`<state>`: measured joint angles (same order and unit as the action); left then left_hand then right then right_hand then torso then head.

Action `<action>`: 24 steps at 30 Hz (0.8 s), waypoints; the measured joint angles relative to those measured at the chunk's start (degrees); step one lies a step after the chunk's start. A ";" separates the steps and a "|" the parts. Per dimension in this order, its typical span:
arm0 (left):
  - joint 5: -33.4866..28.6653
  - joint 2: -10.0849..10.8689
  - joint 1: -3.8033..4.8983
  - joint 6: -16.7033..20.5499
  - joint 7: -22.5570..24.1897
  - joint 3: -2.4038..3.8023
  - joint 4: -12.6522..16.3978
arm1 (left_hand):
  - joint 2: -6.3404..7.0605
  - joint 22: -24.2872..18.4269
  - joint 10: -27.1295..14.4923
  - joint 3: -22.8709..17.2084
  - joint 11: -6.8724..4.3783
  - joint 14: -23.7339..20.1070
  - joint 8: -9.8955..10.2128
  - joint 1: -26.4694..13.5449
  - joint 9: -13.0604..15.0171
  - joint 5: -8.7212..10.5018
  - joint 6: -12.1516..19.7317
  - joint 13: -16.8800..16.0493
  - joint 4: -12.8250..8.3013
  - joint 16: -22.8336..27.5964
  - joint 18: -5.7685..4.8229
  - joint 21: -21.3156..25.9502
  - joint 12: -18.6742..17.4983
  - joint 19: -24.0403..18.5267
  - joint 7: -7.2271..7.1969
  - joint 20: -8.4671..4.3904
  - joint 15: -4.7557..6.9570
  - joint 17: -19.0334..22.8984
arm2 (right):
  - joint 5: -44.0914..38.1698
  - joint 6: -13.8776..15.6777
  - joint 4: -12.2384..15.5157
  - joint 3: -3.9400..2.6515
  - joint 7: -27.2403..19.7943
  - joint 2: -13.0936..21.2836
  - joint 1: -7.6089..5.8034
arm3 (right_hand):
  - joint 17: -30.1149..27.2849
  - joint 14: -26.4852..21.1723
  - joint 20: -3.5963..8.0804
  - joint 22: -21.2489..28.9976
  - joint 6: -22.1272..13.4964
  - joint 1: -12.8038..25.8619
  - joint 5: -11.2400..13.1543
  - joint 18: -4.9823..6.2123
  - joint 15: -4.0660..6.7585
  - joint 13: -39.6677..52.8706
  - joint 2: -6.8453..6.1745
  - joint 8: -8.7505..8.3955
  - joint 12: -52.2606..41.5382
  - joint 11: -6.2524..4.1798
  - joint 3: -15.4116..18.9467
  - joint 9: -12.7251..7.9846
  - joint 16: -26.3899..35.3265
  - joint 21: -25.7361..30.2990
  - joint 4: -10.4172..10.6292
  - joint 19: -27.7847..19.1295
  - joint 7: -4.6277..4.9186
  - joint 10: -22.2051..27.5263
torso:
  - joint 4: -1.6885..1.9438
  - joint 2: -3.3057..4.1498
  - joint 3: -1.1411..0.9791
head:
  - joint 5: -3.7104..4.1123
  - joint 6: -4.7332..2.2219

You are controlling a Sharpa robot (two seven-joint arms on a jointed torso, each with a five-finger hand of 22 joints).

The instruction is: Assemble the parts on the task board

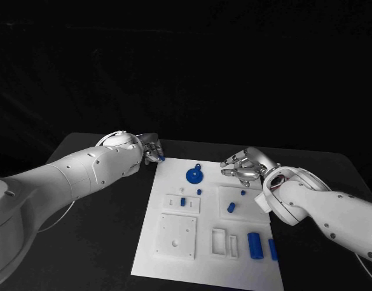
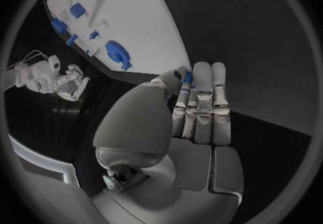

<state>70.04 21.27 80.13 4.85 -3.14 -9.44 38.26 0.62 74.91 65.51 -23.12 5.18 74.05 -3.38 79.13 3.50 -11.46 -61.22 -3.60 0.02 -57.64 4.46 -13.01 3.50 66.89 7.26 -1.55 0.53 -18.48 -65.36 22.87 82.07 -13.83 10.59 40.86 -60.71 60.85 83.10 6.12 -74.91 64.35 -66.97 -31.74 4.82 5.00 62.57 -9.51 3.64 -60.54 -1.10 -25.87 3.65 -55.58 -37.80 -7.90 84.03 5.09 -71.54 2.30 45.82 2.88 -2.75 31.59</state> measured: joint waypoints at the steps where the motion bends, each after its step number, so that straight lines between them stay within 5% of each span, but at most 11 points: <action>1: -0.37 0.15 -0.10 0.55 0.32 -0.02 0.07 | 0.00 0.00 0.14 0.09 -0.05 0.36 0.00 0.00 0.00 0.00 -0.01 0.01 0.16 0.00 0.00 0.05 0.14 0.32 0.00 -0.03 -0.01 0.00 | 0.00 0.04 -0.02 0.00 -0.01 0.01 0.00 | 0.00 0.00 0.00 0.00 0.00 0.00 0.00 0.00 0.00 0.00 0.00 0.00 0.00 0.00 0.00 0.00 0.00 0.00 0.00 0.00 0.00 0.00 | 0.00 0.00 0.00 | 0.00 -0.03; 15: -5.91 2.66 -0.27 7.27 3.71 0.28 2.25 | 0.12 -0.01 0.43 0.00 0.03 0.79 0.00 -0.04 0.03 0.00 -0.01 0.29 0.63 -0.22 -0.01 1.17 -0.01 1.19 -0.01 0.01 -0.03 0.00 | -0.01 0.44 -0.29 0.00 -0.11 0.08 0.00 | 0.00 0.00 0.00 0.00 0.00 0.00 0.00 0.00 0.00 0.00 0.00 0.00 0.00 0.00 0.00 0.00 0.00 0.00 0.00 0.00 0.00 0.00 | 0.03 -0.02 0.03 | -0.25 -0.31; 24: -12.11 7.68 0.29 9.58 4.84 1.67 10.71 | 0.24 0.04 0.42 0.01 0.03 0.78 0.08 -0.06 0.04 0.01 -0.02 0.29 0.63 -0.22 -0.01 1.49 -0.01 1.29 -0.04 -0.08 -0.03 -0.01 | 0.17 0.92 -0.81 0.00 -0.42 0.23 0.00 | 0.00 0.00 0.00 0.00 0.01 0.00 0.00 -0.01 0.00 0.00 0.00 0.00 0.00 0.00 0.00 0.00 0.00 0.00 0.00 0.00 -0.01 0.00 | 0.18 -0.21 -0.01 | -0.30 -0.38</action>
<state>57.93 28.95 80.42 14.42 1.70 -7.77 48.97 0.87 74.95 65.94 -23.12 5.21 74.83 -3.30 79.07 3.55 -11.45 -61.23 -3.31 0.65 -57.87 4.46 -11.52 3.49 68.18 7.22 -1.63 0.51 -18.48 -65.19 23.79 81.25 -13.83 10.17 41.09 -60.71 60.85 83.10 6.12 -74.91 64.36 -66.97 -31.73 4.82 5.00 62.57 -9.51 3.64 -60.54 -1.10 -25.87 3.64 -55.58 -37.80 -7.90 84.04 5.08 -71.54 2.48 45.62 2.87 -3.05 31.20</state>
